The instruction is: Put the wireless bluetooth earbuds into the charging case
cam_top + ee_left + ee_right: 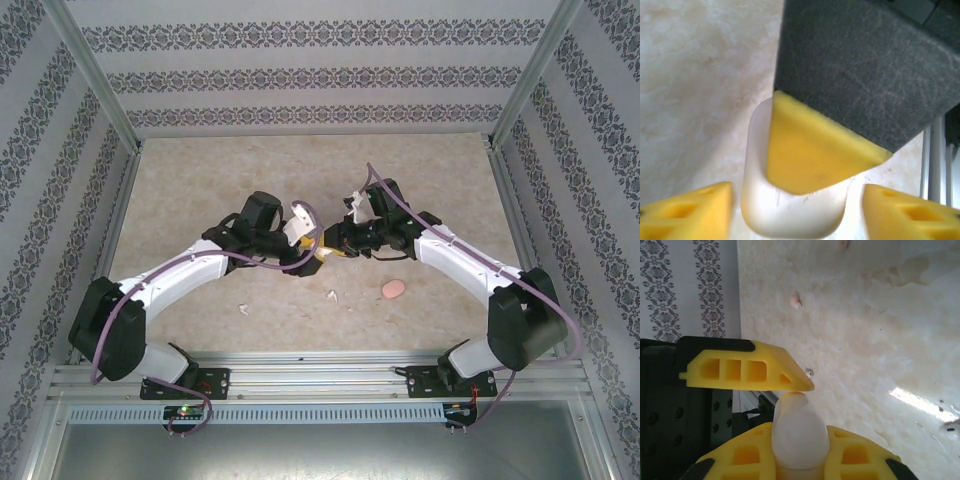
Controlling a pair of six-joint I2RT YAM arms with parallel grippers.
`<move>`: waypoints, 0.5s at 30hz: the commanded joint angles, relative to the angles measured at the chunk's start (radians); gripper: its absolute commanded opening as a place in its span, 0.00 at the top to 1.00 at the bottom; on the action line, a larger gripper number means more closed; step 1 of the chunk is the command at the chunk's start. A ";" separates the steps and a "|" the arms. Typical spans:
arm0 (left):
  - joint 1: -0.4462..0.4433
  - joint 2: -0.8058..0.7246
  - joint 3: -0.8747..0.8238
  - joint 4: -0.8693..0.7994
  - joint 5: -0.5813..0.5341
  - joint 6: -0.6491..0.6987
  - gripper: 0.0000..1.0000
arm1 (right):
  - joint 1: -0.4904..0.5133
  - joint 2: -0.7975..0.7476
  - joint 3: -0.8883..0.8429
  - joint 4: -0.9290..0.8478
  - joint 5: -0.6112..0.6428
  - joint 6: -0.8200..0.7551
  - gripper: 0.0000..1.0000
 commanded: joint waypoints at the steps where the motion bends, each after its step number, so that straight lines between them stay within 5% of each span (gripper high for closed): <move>1: 0.003 -0.066 0.028 -0.049 -0.064 -0.089 0.23 | 0.002 -0.063 -0.023 0.084 0.044 0.007 0.96; 8: 0.095 -0.189 -0.029 0.042 0.010 -0.426 0.17 | -0.013 -0.180 -0.141 0.365 0.167 0.078 0.94; 12: 0.109 -0.319 -0.075 0.084 -0.102 -0.507 0.09 | -0.003 -0.173 -0.164 0.550 0.167 0.128 0.94; 15: 0.142 -0.363 -0.061 0.073 -0.066 -0.537 0.07 | 0.026 -0.149 -0.136 0.635 0.155 0.138 0.94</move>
